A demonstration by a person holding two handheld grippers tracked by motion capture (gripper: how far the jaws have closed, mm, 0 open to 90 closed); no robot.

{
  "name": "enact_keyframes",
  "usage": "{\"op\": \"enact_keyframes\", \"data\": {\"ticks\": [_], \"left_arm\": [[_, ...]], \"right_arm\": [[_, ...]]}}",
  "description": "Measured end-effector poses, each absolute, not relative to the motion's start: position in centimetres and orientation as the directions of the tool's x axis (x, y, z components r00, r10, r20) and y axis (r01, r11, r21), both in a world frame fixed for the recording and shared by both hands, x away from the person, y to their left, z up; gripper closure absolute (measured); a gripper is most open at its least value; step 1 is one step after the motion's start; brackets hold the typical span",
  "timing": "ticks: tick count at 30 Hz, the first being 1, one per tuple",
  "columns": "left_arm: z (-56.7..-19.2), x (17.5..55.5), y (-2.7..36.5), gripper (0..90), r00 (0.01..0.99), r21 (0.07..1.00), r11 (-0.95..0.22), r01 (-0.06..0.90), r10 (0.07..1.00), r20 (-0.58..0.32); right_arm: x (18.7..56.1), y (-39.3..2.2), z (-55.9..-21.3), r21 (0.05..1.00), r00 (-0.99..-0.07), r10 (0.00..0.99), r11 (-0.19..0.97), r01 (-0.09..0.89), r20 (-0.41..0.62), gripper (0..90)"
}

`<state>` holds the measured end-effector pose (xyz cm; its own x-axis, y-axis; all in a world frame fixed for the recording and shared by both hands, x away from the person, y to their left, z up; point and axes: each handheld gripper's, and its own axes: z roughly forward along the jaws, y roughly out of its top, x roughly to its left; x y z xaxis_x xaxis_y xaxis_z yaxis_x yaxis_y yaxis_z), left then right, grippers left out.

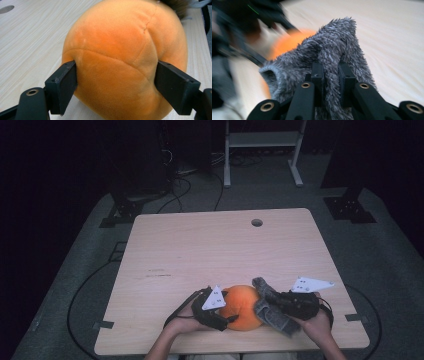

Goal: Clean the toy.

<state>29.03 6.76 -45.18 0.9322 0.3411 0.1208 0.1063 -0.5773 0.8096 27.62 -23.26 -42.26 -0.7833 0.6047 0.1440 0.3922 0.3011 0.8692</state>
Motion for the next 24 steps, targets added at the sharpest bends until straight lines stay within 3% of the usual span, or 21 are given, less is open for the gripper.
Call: {"op": "enact_keyframes", "data": {"ticks": [3, 5, 7, 9, 18, 21, 24], "left_arm": [[-45.2, 29.1, 6.8, 19.7, 0.933, 0.81, -0.577, 0.106, 0.339, 0.12], [-45.2, 29.1, 6.7, 19.5, 0.933, 0.811, -0.575, 0.106, 0.34, 0.119], [-45.2, 29.1, 6.6, 19.5, 0.933, 0.813, -0.572, 0.107, 0.34, 0.117], [-45.2, 29.1, 6.6, 19.5, 0.933, 0.812, -0.573, 0.106, 0.339, 0.118], [-44.2, 29.0, 6.8, 16.5, 0.94, 0.81, -0.58, 0.083, 0.316, 0.13], [-41.8, 29.3, 6.9, 18.5, 0.921, 0.886, -0.454, 0.101, 0.378, 0.089], [-41.9, 29.7, 6.5, 19.1, 0.914, 0.858, -0.496, 0.133, 0.396, 0.087]], "right_arm": [[27.2, -21.6, -41.7, 0.879, -0.832, 0.539, 0.323, 0.35, 0.133, 76.3], [27.4, -20.9, -42.6, 0.859, -0.833, 0.543, 0.371, 0.352, 0.106, 76.6], [28.2, -21.8, -43.0, 0.853, -0.824, 0.539, 0.335, 0.4, 0.175, 76.9], [28.5, -22.4, -43.1, 0.844, -0.8, 0.573, 0.33, 0.422, 0.175, 77.1], [28.0, -22.5, -43.2, 0.839, -0.808, 0.568, 0.356, 0.412, 0.155, 77.1], [28.2, -22.5, -43.2, 0.833, -0.81, 0.573, 0.385, 0.397, 0.122, 77.2], [28.4, -22.7, -43.3, 0.834, -0.811, 0.568, 0.373, 0.407, 0.141, 77.0]]}}
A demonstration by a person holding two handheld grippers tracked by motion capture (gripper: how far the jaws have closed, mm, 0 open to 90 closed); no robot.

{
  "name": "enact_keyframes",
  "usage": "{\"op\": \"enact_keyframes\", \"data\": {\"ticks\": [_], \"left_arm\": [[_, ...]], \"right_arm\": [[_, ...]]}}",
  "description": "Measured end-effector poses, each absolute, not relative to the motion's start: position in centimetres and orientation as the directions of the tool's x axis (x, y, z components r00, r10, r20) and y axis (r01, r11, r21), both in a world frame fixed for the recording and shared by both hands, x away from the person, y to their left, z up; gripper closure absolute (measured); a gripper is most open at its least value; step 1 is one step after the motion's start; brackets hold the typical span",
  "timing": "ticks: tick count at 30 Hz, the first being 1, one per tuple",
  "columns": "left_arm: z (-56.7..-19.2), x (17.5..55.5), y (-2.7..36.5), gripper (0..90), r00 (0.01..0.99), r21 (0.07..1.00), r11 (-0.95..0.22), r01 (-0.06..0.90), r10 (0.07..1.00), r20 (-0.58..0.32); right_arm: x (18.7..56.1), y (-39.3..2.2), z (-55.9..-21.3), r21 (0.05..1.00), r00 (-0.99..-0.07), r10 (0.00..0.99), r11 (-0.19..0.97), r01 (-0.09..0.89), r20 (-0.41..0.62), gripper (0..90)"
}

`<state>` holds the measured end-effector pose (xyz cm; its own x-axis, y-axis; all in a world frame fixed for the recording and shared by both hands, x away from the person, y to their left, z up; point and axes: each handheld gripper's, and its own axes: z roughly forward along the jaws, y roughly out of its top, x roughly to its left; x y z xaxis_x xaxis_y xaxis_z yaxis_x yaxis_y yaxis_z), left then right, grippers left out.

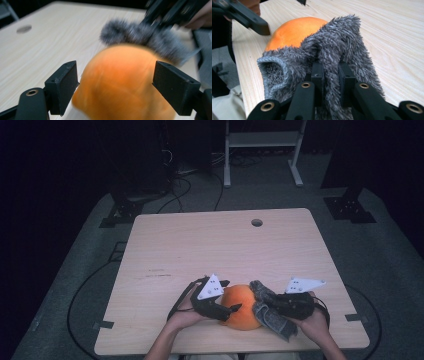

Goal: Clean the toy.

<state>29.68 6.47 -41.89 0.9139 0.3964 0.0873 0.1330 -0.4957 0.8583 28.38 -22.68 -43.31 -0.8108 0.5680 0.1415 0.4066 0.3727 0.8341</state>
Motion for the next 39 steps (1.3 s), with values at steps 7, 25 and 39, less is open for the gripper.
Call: {"op": "enact_keyframes", "data": {"ticks": [7, 25, 39], "left_arm": [[-44.5, 30.0, 7.2, 20.6, 0.921, 0.825, -0.512, 0.24, 0.39, -0.026], [-44.5, 29.8, 7.5, 20.0, 0.944, 0.813, -0.557, 0.173, 0.329, 0.025], [-45.0, 30.6, 6.7, 9.4, 0.932, 0.824, -0.5, 0.266, 0.352, -0.087]], "right_arm": [[28.7, -24.0, -43.9, 0.784, -0.783, 0.609, 0.421, 0.457, 0.129, 76.9], [28.8, -24.2, -43.5, 0.789, -0.757, 0.627, 0.364, 0.494, 0.185, 76.9], [28.5, -23.3, -43.2, 0.81, -0.797, 0.559, 0.345, 0.474, 0.228, 76.0]]}}
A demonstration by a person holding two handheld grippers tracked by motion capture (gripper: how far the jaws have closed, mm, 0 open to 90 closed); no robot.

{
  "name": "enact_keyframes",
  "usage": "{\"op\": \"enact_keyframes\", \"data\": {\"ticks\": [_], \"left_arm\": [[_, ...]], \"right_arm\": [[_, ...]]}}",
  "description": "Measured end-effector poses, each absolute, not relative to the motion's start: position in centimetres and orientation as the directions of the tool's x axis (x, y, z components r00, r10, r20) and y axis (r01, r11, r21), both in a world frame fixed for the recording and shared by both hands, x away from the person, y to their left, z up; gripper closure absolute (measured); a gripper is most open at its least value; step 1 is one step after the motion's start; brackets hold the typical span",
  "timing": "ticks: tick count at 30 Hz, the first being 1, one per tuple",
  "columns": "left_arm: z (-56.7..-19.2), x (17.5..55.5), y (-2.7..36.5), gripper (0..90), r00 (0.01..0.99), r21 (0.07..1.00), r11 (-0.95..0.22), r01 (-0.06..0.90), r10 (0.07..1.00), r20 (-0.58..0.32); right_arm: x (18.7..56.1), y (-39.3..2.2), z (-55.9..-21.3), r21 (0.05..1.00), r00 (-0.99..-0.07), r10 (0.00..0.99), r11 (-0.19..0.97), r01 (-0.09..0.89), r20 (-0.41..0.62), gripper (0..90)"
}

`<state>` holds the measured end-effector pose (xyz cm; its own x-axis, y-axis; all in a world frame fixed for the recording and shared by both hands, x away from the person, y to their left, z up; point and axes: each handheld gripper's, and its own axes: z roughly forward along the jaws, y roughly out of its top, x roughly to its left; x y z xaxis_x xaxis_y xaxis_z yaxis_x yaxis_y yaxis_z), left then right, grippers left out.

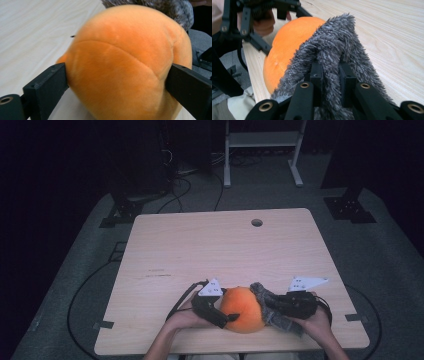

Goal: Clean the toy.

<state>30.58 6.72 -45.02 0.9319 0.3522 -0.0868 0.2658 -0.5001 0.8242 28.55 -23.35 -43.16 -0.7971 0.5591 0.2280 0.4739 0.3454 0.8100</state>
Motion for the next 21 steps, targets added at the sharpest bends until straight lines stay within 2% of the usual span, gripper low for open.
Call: {"op": "enact_keyframes", "data": {"ticks": [2, 5, 7, 9, 11, 14, 15, 16, 17, 18, 19, 21], "left_arm": [[-44.2, 30.1, 6.5, 23.7, 0.933, 0.821, -0.522, 0.231, 0.359, -0.035], [-43.0, 29.3, 6.1, 32.8, 0.921, 0.838, -0.526, 0.146, 0.382, 0.079], [-42.5, 29.1, 5.9, 34.6, 0.904, 0.847, -0.521, 0.106, 0.405, 0.136], [-42.2, 28.7, 5.4, 35.0, 0.871, 0.833, -0.551, 0.051, 0.433, 0.233], [-42.2, 28.3, 4.9, 34.7, 0.841, 0.817, -0.577, 0.006, 0.444, 0.308], [-42.7, 27.5, 3.7, 31.0, 0.839, 0.798, -0.6, -0.059, 0.403, 0.365], [-42.6, 27.2, 3.5, 28.1, 0.848, 0.799, -0.595, -0.08, 0.382, 0.369], [-42.2, 27.3, 3.7, 24.6, 0.881, 0.803, -0.593, -0.061, 0.346, 0.323], [-42.2, 27.3, 3.7, 19.0, 0.881, 0.803, -0.593, -0.061, 0.346, 0.323], [-42.0, 27.5, 4.2, 18.5, 0.894, 0.812, -0.582, -0.055, 0.334, 0.3], [-41.8, 27.8, 4.8, 18.4, 0.894, 0.83, -0.556, -0.044, 0.348, 0.281], [-41.8, 28.5, 5.5, 16.1, 0.887, 0.862, -0.505, 0.044, 0.416, 0.199]], "right_arm": [[28.5, -23.4, -43.1, 0.815, -0.79, 0.571, 0.336, 0.472, 0.222, 76.5], [28.2, -23.2, -42.7, 0.819, -0.776, 0.604, 0.343, 0.459, 0.182, 77.2], [28.3, -23.4, -42.5, 0.826, -0.764, 0.625, 0.336, 0.453, 0.164, 77.5], [28.3, -23.6, -42.0, 0.844, -0.744, 0.654, 0.319, 0.431, 0.133, 77.8], [27.9, -23.6, -40.8, 0.882, -0.747, 0.65, 0.259, 0.393, 0.141, 77.8], [27.4, -22.2, -39.6, 0.916, -0.779, 0.616, 0.237, 0.324, 0.116, 75.6], [27.4, -21.7, -39.8, 0.911, -0.78, 0.616, 0.254, 0.323, 0.105, 74.7], [27.5, -21.3, -40.3, 0.901, -0.779, 0.622, 0.288, 0.324, 0.082, 74.8], [27.5, -21.3, -40.3, 0.901, -0.779, 0.622, 0.288, 0.324, 0.082, 74.8], [27.9, -21.5, -41.7, 0.886, -0.784, 0.614, 0.308, 0.346, 0.093, 76.4], [28.0, -21.7, -42.0, 0.884, -0.783, 0.612, 0.299, 0.359, 0.111, 76.5], [28.0, -22.3, -42.3, 0.883, -0.772, 0.623, 0.282, 0.376, 0.13, 76.7]]}}
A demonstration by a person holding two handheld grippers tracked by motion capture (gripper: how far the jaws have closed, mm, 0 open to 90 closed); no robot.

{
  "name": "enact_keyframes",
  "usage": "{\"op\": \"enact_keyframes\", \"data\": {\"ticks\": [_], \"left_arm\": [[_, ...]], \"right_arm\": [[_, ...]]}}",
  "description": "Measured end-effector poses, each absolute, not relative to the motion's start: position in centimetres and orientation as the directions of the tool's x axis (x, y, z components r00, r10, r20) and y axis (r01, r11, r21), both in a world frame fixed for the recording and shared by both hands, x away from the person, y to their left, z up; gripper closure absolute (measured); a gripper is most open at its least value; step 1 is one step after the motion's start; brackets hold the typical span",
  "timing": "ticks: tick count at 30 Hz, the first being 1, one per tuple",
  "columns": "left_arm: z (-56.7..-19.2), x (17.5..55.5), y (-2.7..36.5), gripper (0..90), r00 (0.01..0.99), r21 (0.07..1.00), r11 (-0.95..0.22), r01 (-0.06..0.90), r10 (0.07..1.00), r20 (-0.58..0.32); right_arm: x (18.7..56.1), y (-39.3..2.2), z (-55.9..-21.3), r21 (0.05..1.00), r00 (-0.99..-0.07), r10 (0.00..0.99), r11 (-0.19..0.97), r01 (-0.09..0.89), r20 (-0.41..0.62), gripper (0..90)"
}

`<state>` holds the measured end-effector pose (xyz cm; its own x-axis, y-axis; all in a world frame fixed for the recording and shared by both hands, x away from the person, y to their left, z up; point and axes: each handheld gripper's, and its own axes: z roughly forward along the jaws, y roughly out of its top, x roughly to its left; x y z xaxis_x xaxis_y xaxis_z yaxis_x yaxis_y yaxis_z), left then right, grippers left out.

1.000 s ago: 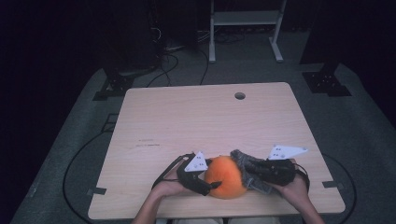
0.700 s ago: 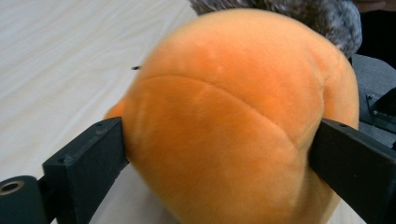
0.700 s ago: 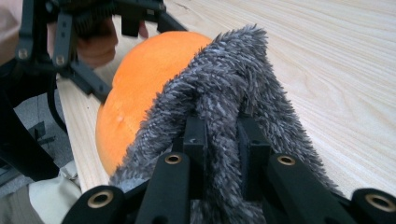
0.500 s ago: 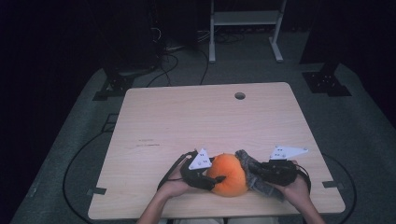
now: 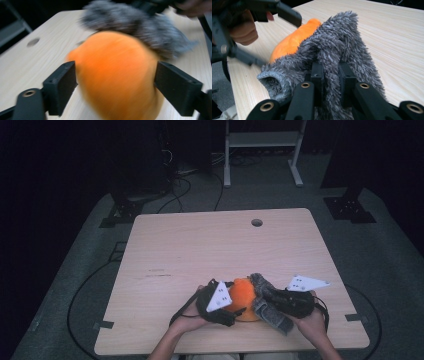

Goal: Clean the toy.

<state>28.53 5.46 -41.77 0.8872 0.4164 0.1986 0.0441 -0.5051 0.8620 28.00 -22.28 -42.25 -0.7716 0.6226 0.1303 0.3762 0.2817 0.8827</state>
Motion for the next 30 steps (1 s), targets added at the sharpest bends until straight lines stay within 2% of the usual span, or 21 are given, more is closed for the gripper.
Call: {"op": "enact_keyframes", "data": {"ticks": [2, 4, 5, 7, 8, 9, 13, 15, 18, 23, 24, 25, 26, 27, 30], "left_arm": [[-42.2, 29.1, 5.4, 12.1, 0.887, 0.853, -0.508, 0.119, 0.44, 0.138], [-42.5, 29.1, 5.1, 12.7, 0.891, 0.845, -0.516, 0.141, 0.438, 0.119], [-42.7, 28.9, 5.0, 20.2, 0.898, 0.85, -0.512, 0.122, 0.422, 0.125], [-42.7, 28.7, 4.8, 26.5, 0.894, 0.85, -0.515, 0.106, 0.424, 0.145], [-42.7, 28.7, 4.7, 26.5, 0.894, 0.85, -0.516, 0.105, 0.424, 0.147], [-42.7, 28.6, 4.5, 27.1, 0.889, 0.846, -0.525, 0.094, 0.427, 0.165], [-42.8, 28.0, 4.0, 26.5, 0.886, 0.841, -0.539, 0.059, 0.417, 0.205], [-42.9, 27.8, 3.9, 26.4, 0.885, 0.83, -0.556, 0.046, 0.409, 0.225], [-43.1, 28.0, 4.2, 26.6, 0.888, 0.832, -0.551, 0.057, 0.409, 0.21], [-43.1, 28.6, 4.9, 25.2, 0.904, 0.849, -0.513, 0.126, 0.412, 0.115], [-43.0, 28.8, 5.0, 22.2, 0.906, 0.857, -0.492, 0.152, 0.415, 0.077], [-42.7, 29.1, 4.9, 18.4, 0.899, 0.868, -0.445, 0.22, 0.438, -0.003], [-42.7, 29.1, 4.9, 14.3, 0.899, 0.868, -0.445, 0.22, 0.438, -0.003], [-42.6, 29.2, 4.8, 14.3, 0.892, 0.873, -0.413, 0.258, 0.449, -0.051], [-42.8, 29.0, 4.8, 19.6, 0.886, 0.874, -0.426, 0.234, 0.463, -0.012]], "right_arm": [[28.0, -22.5, -42.2, 0.88, -0.776, 0.615, 0.283, 0.382, 0.14, 76.7], [28.0, -22.5, -42.3, 0.88, -0.778, 0.612, 0.283, 0.38, 0.139, 76.7], [28.1, -22.4, -42.3, 0.879, -0.781, 0.611, 0.294, 0.375, 0.128, 76.6], [27.7, -22.4, -41.9, 0.884, -0.77, 0.631, 0.302, 0.358, 0.097, 77.1], [27.7, -22.4, -41.9, 0.884, -0.77, 0.631, 0.302, 0.358, 0.097, 77.1], [26.9, -21.9, -41.0, 0.898, -0.771, 0.635, 0.313, 0.31, 0.045, 77.4], [25.4, -19.7, -39.8, 0.903, -0.842, 0.54, 0.361, 0.232, 0.0, 76.0], [25.5, -19.1, -40.2, 0.886, -0.843, 0.537, 0.404, 0.229, -0.027, 76.2], [26.4, -20.4, -40.8, 0.893, -0.828, 0.56, 0.361, 0.269, 0.023, 76.8], [27.7, -22.8, -41.6, 0.88, -0.775, 0.625, 0.312, 0.359, 0.095, 76.7], [27.8, -23.0, -41.8, 0.878, -0.776, 0.621, 0.305, 0.369, 0.11, 76.9], [27.7, -23.0, -42.0, 0.877, -0.778, 0.617, 0.305, 0.371, 0.115, 77.1], [27.7, -23.0, -42.0, 0.877, -0.778, 0.617, 0.305, 0.371, 0.115, 77.1], [27.5, -22.6, -42.0, 0.876, -0.791, 0.603, 0.319, 0.362, 0.107, 77.2], [27.3, -22.2, -42.1, 0.874, -0.799, 0.595, 0.337, 0.351, 0.091, 77.2]]}}
